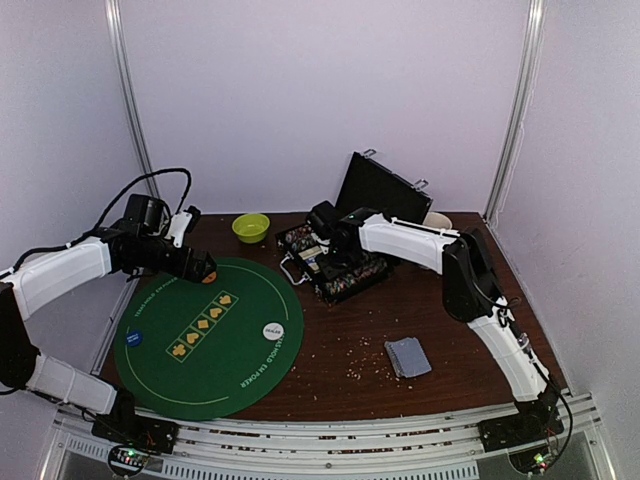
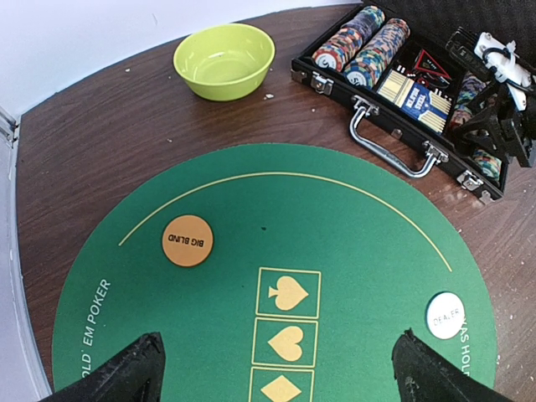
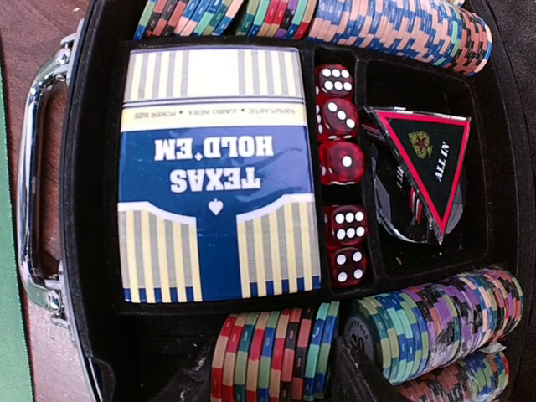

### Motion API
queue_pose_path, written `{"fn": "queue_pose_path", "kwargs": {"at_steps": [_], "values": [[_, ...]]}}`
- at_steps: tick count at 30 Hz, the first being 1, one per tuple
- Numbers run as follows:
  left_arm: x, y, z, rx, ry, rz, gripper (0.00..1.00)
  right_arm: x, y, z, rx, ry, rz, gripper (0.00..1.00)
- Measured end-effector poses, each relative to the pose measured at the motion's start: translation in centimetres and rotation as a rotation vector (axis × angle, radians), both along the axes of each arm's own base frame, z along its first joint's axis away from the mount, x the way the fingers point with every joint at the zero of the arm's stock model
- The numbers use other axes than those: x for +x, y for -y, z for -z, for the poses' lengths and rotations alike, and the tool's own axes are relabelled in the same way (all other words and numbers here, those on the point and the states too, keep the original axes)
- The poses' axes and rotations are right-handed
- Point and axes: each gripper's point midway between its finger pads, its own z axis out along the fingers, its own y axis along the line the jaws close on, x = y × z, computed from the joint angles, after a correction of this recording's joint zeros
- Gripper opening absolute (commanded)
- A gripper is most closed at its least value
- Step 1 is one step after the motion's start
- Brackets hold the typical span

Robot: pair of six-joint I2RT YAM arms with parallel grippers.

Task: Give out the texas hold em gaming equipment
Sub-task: Pick up the pile of poker chips from the chip case.

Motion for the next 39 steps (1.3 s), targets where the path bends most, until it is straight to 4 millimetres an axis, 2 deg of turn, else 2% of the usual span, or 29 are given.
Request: {"fn": "queue_pose_path", "kwargs": {"at_steps": [3,7,11,14,23,27,34,37,39], "values": [[0.0,0.0,0.0,0.000,0.000,0.000,0.98,0.0,0.0,0.1,0.007,-0.011,-0.010,0.45],[0.0,0.0,0.0,0.000,0.000,0.000,0.98,0.5,0.7,0.5,-0.005,-0.006,0.013,0.38],[0.0,0.0,0.0,0.000,0.000,0.000,0.98,1.0,1.2,0.6,-0.008,0.002,0.037,0.21],[0.0,0.0,0.0,0.000,0.000,0.000,0.98,1.0,1.1,0.6,-0.006,0.000,0.037,0.00],[0.0,0.1,-0.1,-0.005,0.000,0.007,0.98,0.8,0.7,-0.1,0.064,-0.029,0.048,0.00],[-0.1,0.4,-0.4,-0.012,0.006,0.024,0.97,0.5,-0.2,-2.9,0.147,-0.025,0.046,0.00],[-0.5,1.6,-2.2,-0.038,0.056,0.086,0.94,-0.7,-1.8,-11.6,0.353,0.007,0.016,0.00],[-1.2,3.4,-3.2,-0.034,0.091,0.166,0.94,-2.0,-2.4,-14.0,0.438,-0.019,-0.007,0.00],[-2.2,5.7,-3.9,-0.013,0.127,0.264,0.96,-3.0,-2.8,-14.9,0.485,-0.049,-0.021,0.00]]}}
